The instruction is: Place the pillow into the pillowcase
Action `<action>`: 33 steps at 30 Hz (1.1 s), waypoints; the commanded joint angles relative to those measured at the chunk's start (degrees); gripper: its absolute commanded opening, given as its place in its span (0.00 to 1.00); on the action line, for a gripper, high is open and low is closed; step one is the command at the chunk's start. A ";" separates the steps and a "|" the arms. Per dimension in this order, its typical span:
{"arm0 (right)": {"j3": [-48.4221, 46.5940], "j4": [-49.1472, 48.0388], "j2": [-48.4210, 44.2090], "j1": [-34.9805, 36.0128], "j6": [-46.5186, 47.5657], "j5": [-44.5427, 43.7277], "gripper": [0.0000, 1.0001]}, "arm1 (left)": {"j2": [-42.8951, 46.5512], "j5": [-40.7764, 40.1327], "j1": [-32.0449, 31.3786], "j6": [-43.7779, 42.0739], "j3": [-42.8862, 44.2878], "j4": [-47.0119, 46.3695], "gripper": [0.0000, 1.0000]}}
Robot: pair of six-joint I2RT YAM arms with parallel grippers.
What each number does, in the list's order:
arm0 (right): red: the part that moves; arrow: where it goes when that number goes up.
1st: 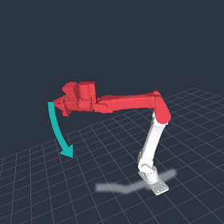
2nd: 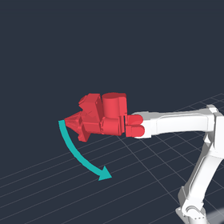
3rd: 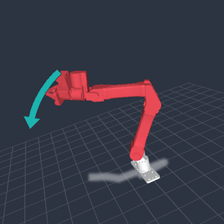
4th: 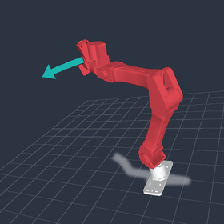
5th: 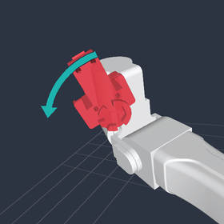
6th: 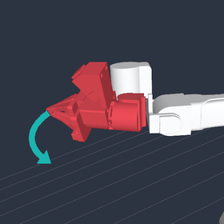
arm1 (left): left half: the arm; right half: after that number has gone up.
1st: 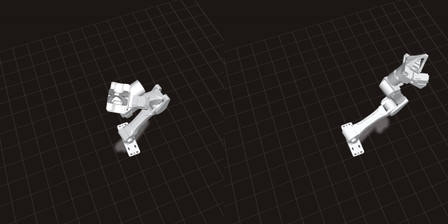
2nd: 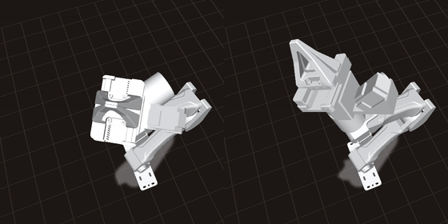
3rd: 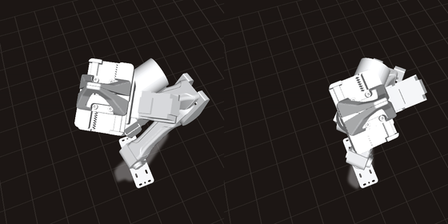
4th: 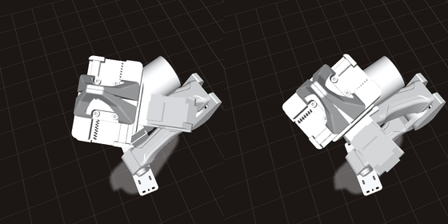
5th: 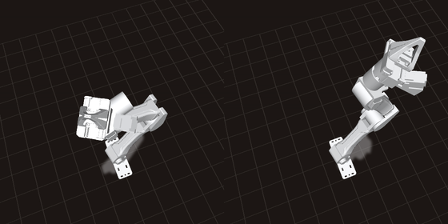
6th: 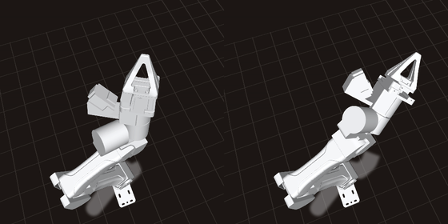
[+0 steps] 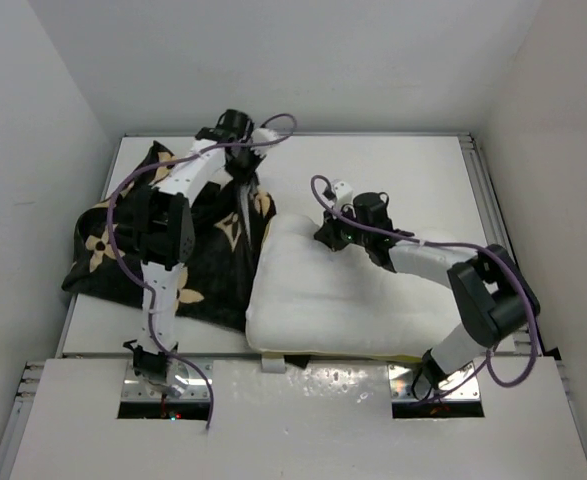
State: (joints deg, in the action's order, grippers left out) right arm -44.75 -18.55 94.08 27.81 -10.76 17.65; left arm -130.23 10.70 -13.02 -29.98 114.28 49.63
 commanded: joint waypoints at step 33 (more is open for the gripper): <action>-3.06 -0.28 0.05 -12.96 -19.39 -19.23 0.00 | 5.60 16.71 -19.42 -24.34 11.57 21.11 0.00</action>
State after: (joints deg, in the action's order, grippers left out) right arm -44.53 -18.33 92.71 16.73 -28.84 7.86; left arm -128.99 18.50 -31.81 -52.47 123.76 63.00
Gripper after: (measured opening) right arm 0.023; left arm 0.017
